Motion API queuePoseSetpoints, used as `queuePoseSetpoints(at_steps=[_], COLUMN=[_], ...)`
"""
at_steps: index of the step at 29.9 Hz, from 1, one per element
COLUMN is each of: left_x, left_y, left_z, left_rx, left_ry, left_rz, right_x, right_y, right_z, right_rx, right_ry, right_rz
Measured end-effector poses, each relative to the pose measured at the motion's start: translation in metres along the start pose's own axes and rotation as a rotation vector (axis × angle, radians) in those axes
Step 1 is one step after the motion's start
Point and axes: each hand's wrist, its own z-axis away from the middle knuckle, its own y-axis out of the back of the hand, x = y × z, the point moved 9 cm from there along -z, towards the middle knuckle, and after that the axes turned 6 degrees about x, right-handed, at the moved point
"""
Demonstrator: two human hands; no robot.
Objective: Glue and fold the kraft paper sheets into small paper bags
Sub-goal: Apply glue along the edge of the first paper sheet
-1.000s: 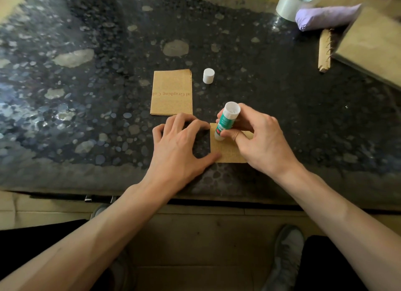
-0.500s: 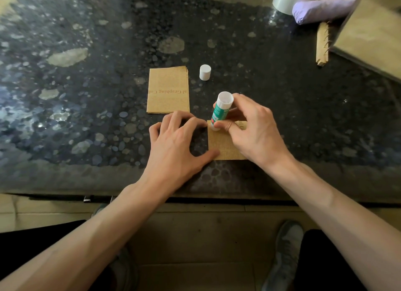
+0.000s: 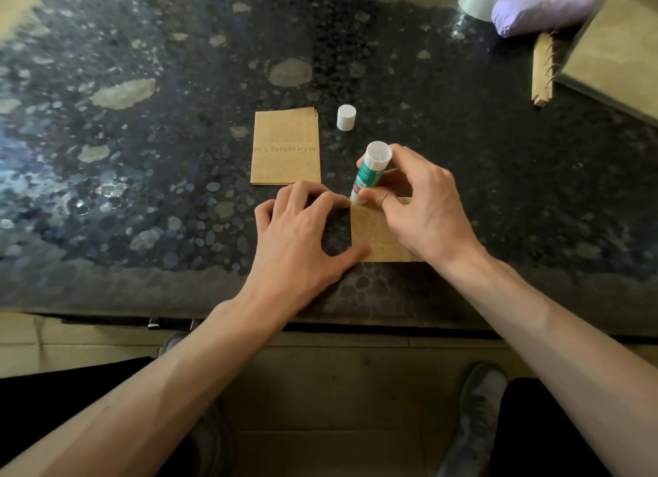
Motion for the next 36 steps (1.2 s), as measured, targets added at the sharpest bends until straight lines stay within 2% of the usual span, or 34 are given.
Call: queuePoseSetpoints(at_steps=[13, 23, 36], left_x=[0.0, 0.001, 0.001], left_y=[0.001, 0.003, 0.002], left_z=[0.0, 0.0, 0.0], left_rx=[-0.001, 0.0, -0.002], left_ry=[-0.001, -0.001, 0.003], left_rz=[-0.001, -0.001, -0.004], right_x=[0.007, -0.009, -0.008], right_y=[0.03, 0.007, 0.002], right_z=[0.003, 0.02, 0.017], right_rx=[0.077, -0.193, -0.163], right_ry=[-0.137, -0.029, -0.037], right_rz=[-0.3, -0.063, -0.017])
